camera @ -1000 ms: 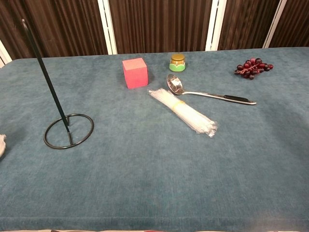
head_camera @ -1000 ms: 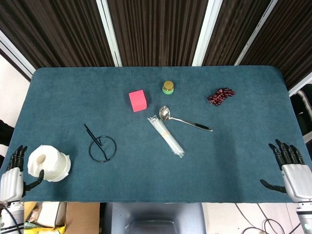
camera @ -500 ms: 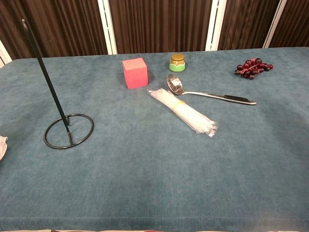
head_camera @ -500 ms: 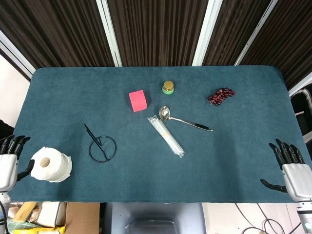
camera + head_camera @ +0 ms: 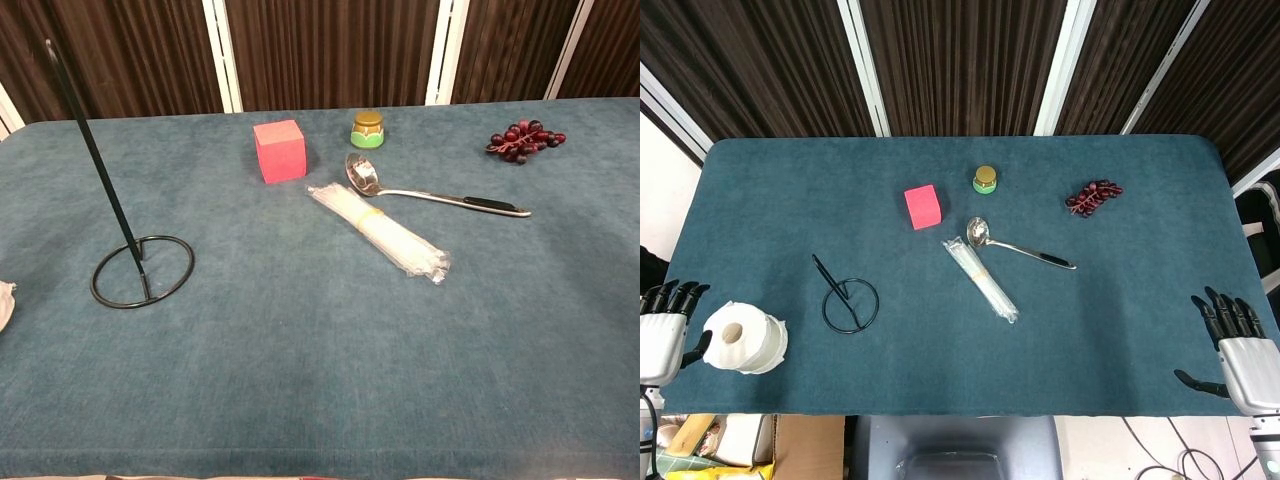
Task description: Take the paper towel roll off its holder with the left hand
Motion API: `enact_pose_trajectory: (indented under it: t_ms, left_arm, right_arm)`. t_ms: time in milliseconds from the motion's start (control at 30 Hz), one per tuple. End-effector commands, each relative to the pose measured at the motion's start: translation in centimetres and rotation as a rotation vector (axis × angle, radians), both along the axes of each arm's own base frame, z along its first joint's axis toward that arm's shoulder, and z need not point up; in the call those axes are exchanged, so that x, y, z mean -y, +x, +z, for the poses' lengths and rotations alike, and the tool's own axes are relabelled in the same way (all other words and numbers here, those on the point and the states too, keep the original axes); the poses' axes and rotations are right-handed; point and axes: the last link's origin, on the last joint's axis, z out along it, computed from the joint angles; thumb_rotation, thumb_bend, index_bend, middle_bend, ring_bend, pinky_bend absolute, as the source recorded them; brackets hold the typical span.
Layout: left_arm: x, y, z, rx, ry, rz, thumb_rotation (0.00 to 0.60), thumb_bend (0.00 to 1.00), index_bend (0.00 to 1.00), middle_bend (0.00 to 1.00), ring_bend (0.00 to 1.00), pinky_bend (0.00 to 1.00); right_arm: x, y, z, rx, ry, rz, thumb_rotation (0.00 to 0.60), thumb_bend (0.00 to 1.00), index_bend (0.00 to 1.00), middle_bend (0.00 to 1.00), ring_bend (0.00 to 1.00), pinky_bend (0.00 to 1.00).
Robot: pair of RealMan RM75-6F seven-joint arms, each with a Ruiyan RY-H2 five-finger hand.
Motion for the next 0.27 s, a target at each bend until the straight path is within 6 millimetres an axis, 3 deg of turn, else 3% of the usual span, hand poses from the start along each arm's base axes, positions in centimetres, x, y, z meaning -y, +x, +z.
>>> enact_pose_trajectory:
  t_ms: [33,267]
  left_arm:
    - [0.21,-0.02,-0.14,0.028,-0.016,0.015,0.600,0.35,0.20,0.18,0.13,0.18]
    - [0.20,-0.11,-0.37,0.048,-0.039,0.046,0.600,0.35,0.17,0.16,0.13,0.19]
  right_arm:
    - [0.01,-0.02,-0.01,0.001,0.000,0.000,0.600,0.12,0.02,0.00,0.00,0.08]
    - [0.08,-0.02,0.00,0.006,0.002,-0.004,0.600,0.12,0.02,0.00,0.00,0.08]
